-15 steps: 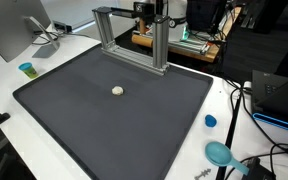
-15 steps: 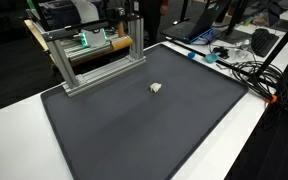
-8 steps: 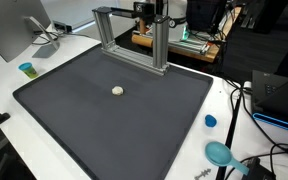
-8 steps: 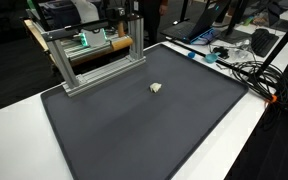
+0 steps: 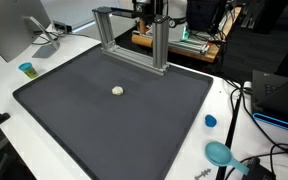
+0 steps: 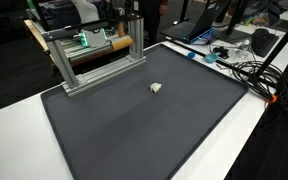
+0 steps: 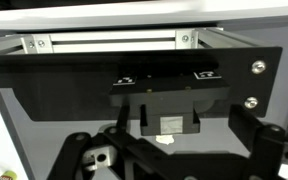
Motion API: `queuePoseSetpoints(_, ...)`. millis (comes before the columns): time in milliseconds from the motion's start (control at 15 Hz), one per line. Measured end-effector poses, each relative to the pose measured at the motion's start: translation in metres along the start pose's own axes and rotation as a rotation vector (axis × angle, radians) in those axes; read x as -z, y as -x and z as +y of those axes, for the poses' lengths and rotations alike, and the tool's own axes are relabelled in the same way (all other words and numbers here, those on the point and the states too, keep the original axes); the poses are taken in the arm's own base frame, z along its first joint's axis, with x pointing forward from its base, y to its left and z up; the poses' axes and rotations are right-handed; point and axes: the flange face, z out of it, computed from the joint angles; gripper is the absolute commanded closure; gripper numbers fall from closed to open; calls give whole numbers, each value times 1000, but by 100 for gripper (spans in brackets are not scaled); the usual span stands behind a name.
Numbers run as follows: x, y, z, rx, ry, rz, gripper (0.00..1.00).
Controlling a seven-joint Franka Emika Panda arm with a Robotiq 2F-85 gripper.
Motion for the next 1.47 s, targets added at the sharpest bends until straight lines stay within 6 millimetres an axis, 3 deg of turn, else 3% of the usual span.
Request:
queuePoseSetpoints(400,-13,3,1,-5,6,41,3)
queuePoseSetpoints(667,-13,5,1,-11,6,45,29)
queuePoseSetpoints(867,-9,9,2,-12,6,59,40)
queuePoseSetpoints(933,-8,11,2,-12,7,63,36)
queuePoseSetpoints(1000,-7,12,3,-12,11,69,25)
queuePoseSetpoints(1200,-6,17,4,-14,13,62,16)
queuePoseSetpoints(1267,-6,17,4,-13,14,60,22)
queuePoseSetpoints(1333,-6,18,4,-13,14,58,41)
queuePoseSetpoints(1467,-6,18,4,-12,14,57,52)
